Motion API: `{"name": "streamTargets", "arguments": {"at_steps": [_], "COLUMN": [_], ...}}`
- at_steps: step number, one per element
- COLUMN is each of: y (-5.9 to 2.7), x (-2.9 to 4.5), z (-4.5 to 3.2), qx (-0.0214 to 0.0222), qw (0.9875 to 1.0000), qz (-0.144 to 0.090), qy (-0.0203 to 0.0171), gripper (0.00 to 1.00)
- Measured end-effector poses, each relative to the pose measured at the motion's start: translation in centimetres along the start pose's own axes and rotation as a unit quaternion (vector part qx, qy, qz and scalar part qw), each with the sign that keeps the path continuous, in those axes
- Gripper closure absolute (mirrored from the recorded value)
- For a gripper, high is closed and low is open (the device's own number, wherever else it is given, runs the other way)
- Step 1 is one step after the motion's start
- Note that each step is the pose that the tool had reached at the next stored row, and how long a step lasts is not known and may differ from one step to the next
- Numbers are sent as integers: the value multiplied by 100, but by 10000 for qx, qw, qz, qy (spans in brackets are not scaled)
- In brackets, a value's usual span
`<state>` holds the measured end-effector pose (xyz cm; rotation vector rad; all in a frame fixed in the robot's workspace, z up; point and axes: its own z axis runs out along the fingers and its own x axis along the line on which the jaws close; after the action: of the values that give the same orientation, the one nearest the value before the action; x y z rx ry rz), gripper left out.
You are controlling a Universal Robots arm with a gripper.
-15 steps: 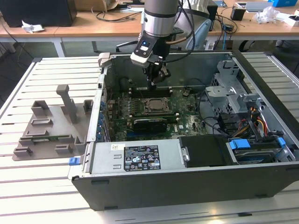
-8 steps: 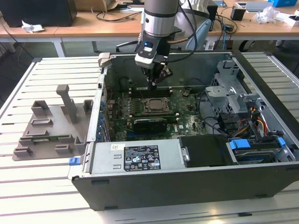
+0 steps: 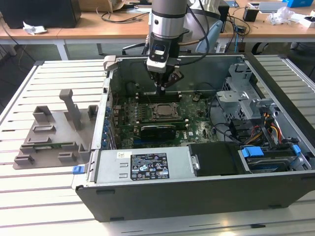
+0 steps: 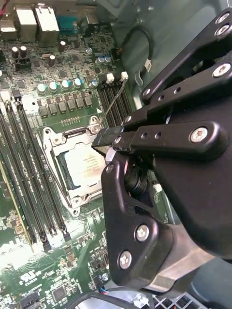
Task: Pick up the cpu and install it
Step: 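Install the first cpu locking lever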
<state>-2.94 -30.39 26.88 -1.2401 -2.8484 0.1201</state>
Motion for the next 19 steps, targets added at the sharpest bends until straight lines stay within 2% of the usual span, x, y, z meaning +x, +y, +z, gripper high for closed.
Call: {"name": "streamTargets", "arguments": {"at_steps": [4, 6, 12, 16, 17, 18, 19], "y": [0, 0, 0, 0, 0, 0, 0], "x": [0, 0, 0, 0, 0, 0, 0], "z": [0, 0, 0, 0, 0, 0, 0], "qx": [0, -1, -1, -1, -1, -1, -1], "qw": [9998, 9992, 9976, 9960, 9952, 9938, 9932], "qz": [-218, -397, -688, -890, -970, -1111, -1162], "qy": [-18, -33, -58, -75, -82, -93, -98], "gripper": [89, 89, 89, 89, 89, 89, 89]}}
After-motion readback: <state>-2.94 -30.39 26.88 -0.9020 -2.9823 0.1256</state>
